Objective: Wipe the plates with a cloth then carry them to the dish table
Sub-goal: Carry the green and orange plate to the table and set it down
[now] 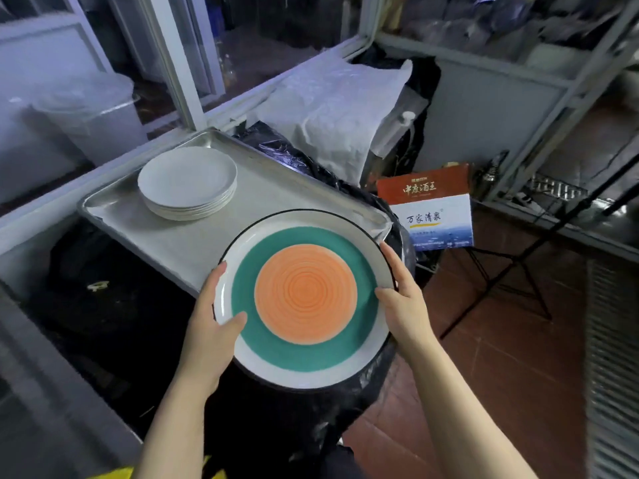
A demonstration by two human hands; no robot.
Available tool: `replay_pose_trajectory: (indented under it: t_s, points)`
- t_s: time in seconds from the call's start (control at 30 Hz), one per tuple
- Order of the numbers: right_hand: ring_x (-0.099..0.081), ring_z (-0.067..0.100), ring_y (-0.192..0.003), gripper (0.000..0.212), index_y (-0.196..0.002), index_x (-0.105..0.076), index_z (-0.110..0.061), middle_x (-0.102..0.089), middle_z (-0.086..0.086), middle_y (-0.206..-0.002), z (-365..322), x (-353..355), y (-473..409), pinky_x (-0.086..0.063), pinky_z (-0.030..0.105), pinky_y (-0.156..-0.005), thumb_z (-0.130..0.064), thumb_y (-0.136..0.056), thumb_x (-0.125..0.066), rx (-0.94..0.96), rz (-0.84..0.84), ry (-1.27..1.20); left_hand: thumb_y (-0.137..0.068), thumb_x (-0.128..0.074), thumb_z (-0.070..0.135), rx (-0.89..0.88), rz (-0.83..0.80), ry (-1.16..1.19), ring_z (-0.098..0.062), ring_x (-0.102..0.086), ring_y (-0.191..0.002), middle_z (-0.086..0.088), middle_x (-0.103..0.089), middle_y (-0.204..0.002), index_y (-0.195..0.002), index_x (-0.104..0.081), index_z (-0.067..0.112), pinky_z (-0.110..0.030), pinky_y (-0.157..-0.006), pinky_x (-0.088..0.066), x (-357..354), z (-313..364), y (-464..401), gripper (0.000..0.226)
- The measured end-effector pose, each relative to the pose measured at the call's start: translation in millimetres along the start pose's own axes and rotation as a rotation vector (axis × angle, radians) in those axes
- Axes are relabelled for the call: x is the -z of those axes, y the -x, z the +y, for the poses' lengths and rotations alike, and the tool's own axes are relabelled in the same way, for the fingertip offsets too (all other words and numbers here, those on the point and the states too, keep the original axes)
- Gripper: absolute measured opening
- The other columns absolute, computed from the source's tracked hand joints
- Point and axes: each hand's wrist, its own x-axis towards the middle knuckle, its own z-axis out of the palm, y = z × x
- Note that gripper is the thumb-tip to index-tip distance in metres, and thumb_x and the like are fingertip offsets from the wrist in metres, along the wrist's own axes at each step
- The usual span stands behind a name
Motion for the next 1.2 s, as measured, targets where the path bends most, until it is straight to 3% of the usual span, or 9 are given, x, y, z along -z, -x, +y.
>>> replay_pose_trajectory:
  t_s: [0.17, 0.33, 0.43, 0.53, 0.63, 0.77, 0.9, 1.07, 1.2]
  points:
    - [-0.055, -0.003, -0.116, 0.085, -0.118, -0.053, -0.060, -0.057, -0.028, -0.127, 12.7, 30.0, 108.7, -0.048, 0.014, -0.088, 0.012, -0.074, -0.044, -0.058, 0.204, -0.034, -0.085, -0.058, -0.011, -0.043, -0.219, 0.002, 0.031, -0.030, -0.118, 0.055, -0.035, -0.125, -0.118, -0.039, 0.073, -0.026, -0.105, -0.027, 1.5, -2.1, 51.5, 0.092]
    - [-0.052, -0.012, -0.115, 0.086, -0.126, -0.047, -0.055, -0.054, -0.035, -0.125, 8.3, 86.8, 204.8, -0.046, 0.007, -0.082, 0.004, -0.064, -0.046, -0.078, 0.292, -0.029, -0.083, -0.056, -0.013, -0.045, -0.468, 0.019, -0.010, -0.046, -0.129, 0.017, -0.047, -0.141, -0.118, -0.045, 0.066, -0.044, -0.110, -0.038, -36.4, 6.7, 102.3, 0.087]
    - [-0.050, -0.018, -0.111, 0.079, -0.125, -0.054, -0.039, -0.057, -0.032, -0.122, 2.4, 121.2, 254.7, -0.041, 0.001, -0.079, 0.003, -0.059, -0.044, -0.062, 0.441, -0.017, -0.080, -0.057, -0.013, -0.087, -0.621, 0.020, -0.013, -0.051, -0.125, 0.013, -0.051, -0.138, -0.124, -0.047, 0.056, -0.047, -0.107, -0.041, -73.5, 23.2, 125.6, 0.083]
    - [-0.055, -0.002, -0.113, 0.074, -0.118, -0.059, -0.040, -0.061, -0.023, -0.120, 4.9, 158.1, 304.6, -0.047, 0.013, -0.083, 0.001, -0.058, -0.045, -0.084, 0.635, -0.027, -0.069, -0.061, 0.001, -0.128, -0.816, 0.027, -0.014, -0.056, -0.119, 0.009, -0.058, -0.131, -0.133, -0.048, 0.043, -0.045, -0.102, -0.046, -118.9, 44.5, 155.9, 0.077]
    - [-0.049, 0.007, -0.125, 0.074, -0.114, -0.060, -0.046, -0.056, -0.017, -0.129, 9.1, 198.9, 360.3, -0.043, 0.030, -0.101, 0.005, -0.064, -0.047, -0.105, 0.830, -0.015, -0.062, -0.058, 0.007, -0.167, -0.997, 0.022, -0.005, -0.056, -0.118, 0.014, -0.059, -0.129, -0.131, -0.048, 0.042, -0.032, -0.099, -0.046, -170.2, 62.0, 199.8, 0.078]
    - [-0.044, -0.003, -0.121, 0.080, -0.105, -0.060, -0.058, -0.053, -0.041, -0.116, 12.6, 249.4, 444.2, -0.041, 0.007, -0.089, 0.015, -0.075, -0.045, -0.160, 1.093, 0.011, -0.075, -0.060, -0.016, -0.264, -1.199, -0.017, 0.001, -0.046, -0.126, 0.015, -0.049, -0.138, -0.134, -0.043, 0.036, -0.008, -0.094, -0.036, -246.0, 72.1, 274.9, 0.080]
    - [-0.041, -0.025, -0.109, 0.073, -0.110, -0.057, -0.055, -0.049, -0.049, -0.111, 20.5, 305.7, 532.7, -0.035, 0.011, -0.088, 0.011, -0.080, -0.044, -0.211, 1.278, 0.020, -0.079, -0.057, -0.015, -0.297, -1.376, -0.066, 0.033, -0.040, -0.104, 0.042, -0.043, -0.123, -0.130, -0.042, 0.045, 0.006, -0.076, -0.035, -323.6, 78.5, 368.1, 0.080]
    - [-0.035, -0.033, -0.106, 0.060, -0.116, -0.053, -0.052, -0.046, -0.052, -0.111, 31.4, 401.2, 639.5, -0.029, 0.008, -0.086, 0.001, -0.090, -0.046, -0.238, 1.440, 0.058, -0.081, -0.057, -0.011, -0.298, -1.536, -0.089, 0.020, -0.049, -0.108, 0.030, -0.050, -0.129, -0.133, -0.043, 0.047, -0.005, -0.078, -0.044, -416.1, 84.7, 504.6, 0.080]
    - [-0.036, -0.033, -0.104, 0.056, -0.111, -0.055, -0.055, -0.047, -0.053, -0.109, 32.8, 471.9, 706.6, -0.029, 0.007, -0.082, -0.003, -0.092, -0.047, -0.252, 1.571, 0.046, -0.081, -0.059, -0.008, -0.329, -1.639, -0.129, -0.013, -0.052, -0.124, 0.013, -0.051, -0.139, -0.135, -0.042, 0.049, -0.043, -0.101, -0.047, -482.6, 93.4, 598.5, 0.081]
